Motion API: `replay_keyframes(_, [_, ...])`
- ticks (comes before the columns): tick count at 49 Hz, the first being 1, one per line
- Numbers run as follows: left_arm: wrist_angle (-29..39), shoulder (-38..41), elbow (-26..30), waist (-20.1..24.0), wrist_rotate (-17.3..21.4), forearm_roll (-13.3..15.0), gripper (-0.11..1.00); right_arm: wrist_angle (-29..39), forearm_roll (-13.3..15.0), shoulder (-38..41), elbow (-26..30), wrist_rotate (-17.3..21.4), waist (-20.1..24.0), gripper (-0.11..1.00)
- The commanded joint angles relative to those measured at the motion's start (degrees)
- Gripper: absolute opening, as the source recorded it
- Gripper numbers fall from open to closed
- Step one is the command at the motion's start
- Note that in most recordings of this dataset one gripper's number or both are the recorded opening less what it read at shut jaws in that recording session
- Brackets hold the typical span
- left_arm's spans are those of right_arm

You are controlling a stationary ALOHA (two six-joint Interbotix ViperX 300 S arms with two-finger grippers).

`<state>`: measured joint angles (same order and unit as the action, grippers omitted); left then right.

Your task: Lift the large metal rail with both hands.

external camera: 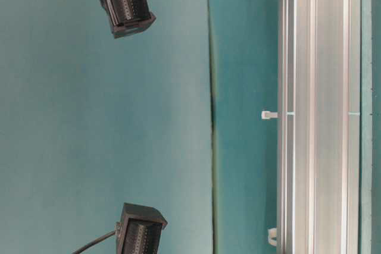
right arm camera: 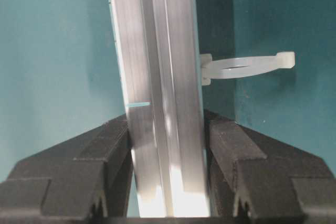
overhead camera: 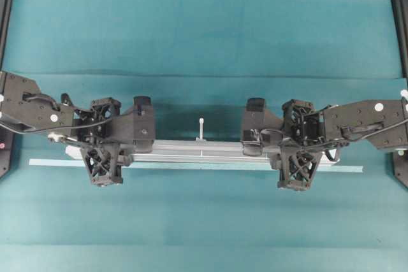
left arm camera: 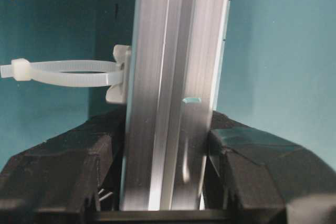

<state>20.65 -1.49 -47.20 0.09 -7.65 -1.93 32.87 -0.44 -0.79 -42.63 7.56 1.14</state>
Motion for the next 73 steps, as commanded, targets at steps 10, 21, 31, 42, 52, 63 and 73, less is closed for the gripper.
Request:
replay_keyframes(10, [-0.09, -0.18, 0.09, 0.18, -2.46, 0.26, 0.37, 0.44, -0.09, 0.62, -0.26, 0.53, -0.53, 0.59])
replay_keyframes(21, [0.00, -0.18, 0.18, 0.09, -2.99, 0.26, 0.58, 0.35, 0.44, 0.62, -0.26, 0.53, -0.53, 0.95])
replay_keyframes(31, [0.00, -0.44, 0.18, 0.09, -2.90, 0.26, 0.99, 0.44, 0.70, 0.62, -0.18, 0.70, -0.53, 0.95])
replay_keyframes(42, [1.32, -3.96, 0.35, 0.09, -2.46, 0.26, 0.98, 0.62, 0.70, -1.23, 0.44, 0.88, -1.05, 0.95])
replay_keyframes(52, [7.91, -11.95, 0.44, 0.09, -2.02, 0.26, 0.98, 1.58, 0.79, -7.38, 0.53, 0.79, -2.55, 0.95])
replay_keyframes(63, [11.69, -22.24, 0.44, -0.35, -2.46, 0.26, 0.98, 2.37, 0.97, -15.91, 0.53, 0.79, -3.34, 0.95])
replay_keyframes(73, [10.02, -31.55, 0.18, -0.35, -2.29, 0.26, 0.98, 2.02, 1.05, -23.47, 0.44, 0.79, -3.43, 0.95])
